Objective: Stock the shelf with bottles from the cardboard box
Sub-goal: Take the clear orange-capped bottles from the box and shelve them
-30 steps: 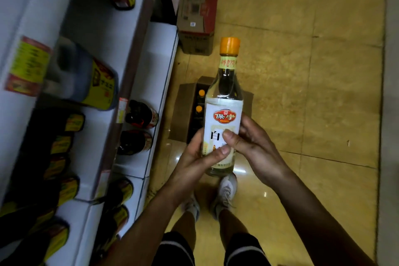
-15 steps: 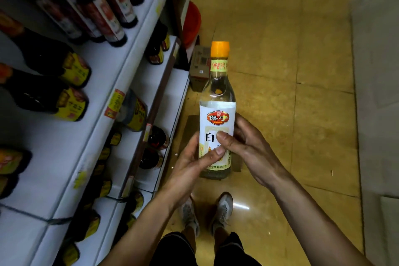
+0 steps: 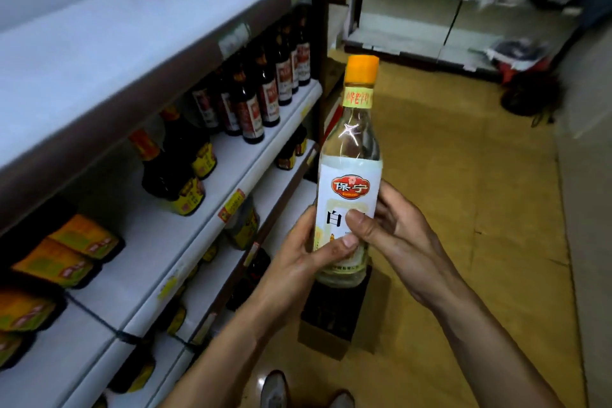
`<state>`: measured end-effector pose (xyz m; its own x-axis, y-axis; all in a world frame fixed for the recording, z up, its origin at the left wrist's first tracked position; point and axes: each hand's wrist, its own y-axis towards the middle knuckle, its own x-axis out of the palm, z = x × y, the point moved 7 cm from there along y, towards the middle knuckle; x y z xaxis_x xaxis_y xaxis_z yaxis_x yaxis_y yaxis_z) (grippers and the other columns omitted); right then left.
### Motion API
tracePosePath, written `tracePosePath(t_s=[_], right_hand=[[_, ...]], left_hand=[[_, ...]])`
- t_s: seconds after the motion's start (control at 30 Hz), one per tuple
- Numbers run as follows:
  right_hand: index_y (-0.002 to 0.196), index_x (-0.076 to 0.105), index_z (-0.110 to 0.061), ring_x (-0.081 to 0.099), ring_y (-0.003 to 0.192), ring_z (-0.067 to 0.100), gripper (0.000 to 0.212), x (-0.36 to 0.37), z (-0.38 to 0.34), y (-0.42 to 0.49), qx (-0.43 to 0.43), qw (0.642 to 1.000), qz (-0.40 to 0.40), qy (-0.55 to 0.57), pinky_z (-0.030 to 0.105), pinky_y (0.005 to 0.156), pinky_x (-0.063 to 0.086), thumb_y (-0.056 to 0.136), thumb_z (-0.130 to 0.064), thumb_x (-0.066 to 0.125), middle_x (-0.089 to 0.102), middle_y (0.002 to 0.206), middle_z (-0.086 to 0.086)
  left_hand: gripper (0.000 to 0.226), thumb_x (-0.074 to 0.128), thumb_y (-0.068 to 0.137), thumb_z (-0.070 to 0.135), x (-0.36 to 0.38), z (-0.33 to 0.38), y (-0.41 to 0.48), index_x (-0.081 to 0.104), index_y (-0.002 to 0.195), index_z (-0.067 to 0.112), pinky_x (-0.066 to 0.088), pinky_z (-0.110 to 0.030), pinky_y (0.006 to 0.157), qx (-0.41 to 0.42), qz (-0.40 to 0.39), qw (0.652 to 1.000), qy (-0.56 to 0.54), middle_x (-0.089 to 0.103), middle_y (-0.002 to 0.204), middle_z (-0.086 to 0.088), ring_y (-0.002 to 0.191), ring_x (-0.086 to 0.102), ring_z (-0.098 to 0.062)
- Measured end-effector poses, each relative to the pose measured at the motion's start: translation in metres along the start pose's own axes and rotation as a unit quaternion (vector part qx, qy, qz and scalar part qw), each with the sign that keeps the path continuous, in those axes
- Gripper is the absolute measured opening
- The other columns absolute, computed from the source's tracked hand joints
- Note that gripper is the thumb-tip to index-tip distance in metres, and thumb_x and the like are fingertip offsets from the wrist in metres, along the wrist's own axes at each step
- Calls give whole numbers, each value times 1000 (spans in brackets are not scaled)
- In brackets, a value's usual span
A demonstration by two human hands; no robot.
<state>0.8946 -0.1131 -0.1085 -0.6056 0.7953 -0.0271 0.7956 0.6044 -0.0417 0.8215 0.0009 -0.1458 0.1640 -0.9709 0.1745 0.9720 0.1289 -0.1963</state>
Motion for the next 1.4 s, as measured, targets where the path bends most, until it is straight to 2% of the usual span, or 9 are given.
tracePosePath(t_s=[0.33,0.5,0.63,0.77,0.93,1.03,1.13,1.27,1.4], right_hand=[[136,55,-32,69,115,11,53,47,-76,13,-83,995,-50,-32,41,99,57,85,-33,71,74,122,-7],[130,58,-39,70,114,11,46,90,-116,29,-132,987,-83,-33,42,99,55,86,-34,70,75,120,-9],[126,58,-40,70,109,0,46,127,-151,42,-172,979,-111,-26,22,86,58,82,-35,69,75,115,-19],[133,57,-33,68,114,2,50,167,-182,53,-211,969,-122,-34,24,96,56,85,-31,68,74,120,-17],[132,57,-31,68,113,-1,48,215,-208,60,-241,958,-151,-34,16,89,55,85,-30,67,73,120,-18],[131,58,-30,69,112,3,47,242,-220,63,-252,953,-167,-33,22,92,57,86,-31,67,74,119,-13],[131,58,-27,70,113,9,47,266,-228,65,-261,948,-182,-24,31,95,58,86,-31,67,75,119,-8],[128,60,-24,72,109,9,43,294,-235,73,-265,943,-203,-14,27,91,58,86,-29,67,76,115,-6],[126,61,-23,72,110,14,41,318,-239,86,-270,936,-223,-18,37,97,58,87,-33,70,76,114,-2]], left_hand=[[56,77,82,35,-38,68,-28,60,134,30,47,-59,109,79,45,996,5,70,132,-5,123,67,-28],[56,78,77,34,-76,110,-44,62,131,30,51,-51,106,127,78,989,18,71,130,-4,121,68,-26],[55,79,79,37,-111,148,-59,61,131,34,52,-52,105,153,94,982,53,71,129,-3,120,69,-23],[53,77,83,34,-146,180,-77,60,134,31,52,-53,105,187,118,973,72,72,129,-1,119,69,-22],[49,75,86,34,-183,206,-105,60,133,32,49,-54,108,229,153,957,88,71,131,-1,121,68,-22],[42,74,88,30,-203,218,-120,63,128,36,50,-51,106,246,168,951,84,72,129,0,120,69,-21],[43,72,91,25,-217,228,-134,61,133,26,50,-52,105,263,160,949,71,71,130,-7,122,68,-27],[40,73,92,18,-239,237,-147,62,130,22,59,-35,89,273,168,946,50,74,122,-7,112,73,-23],[49,77,81,39,-267,241,-152,63,127,33,51,-49,105,272,208,934,98,72,127,-4,120,68,-24]])
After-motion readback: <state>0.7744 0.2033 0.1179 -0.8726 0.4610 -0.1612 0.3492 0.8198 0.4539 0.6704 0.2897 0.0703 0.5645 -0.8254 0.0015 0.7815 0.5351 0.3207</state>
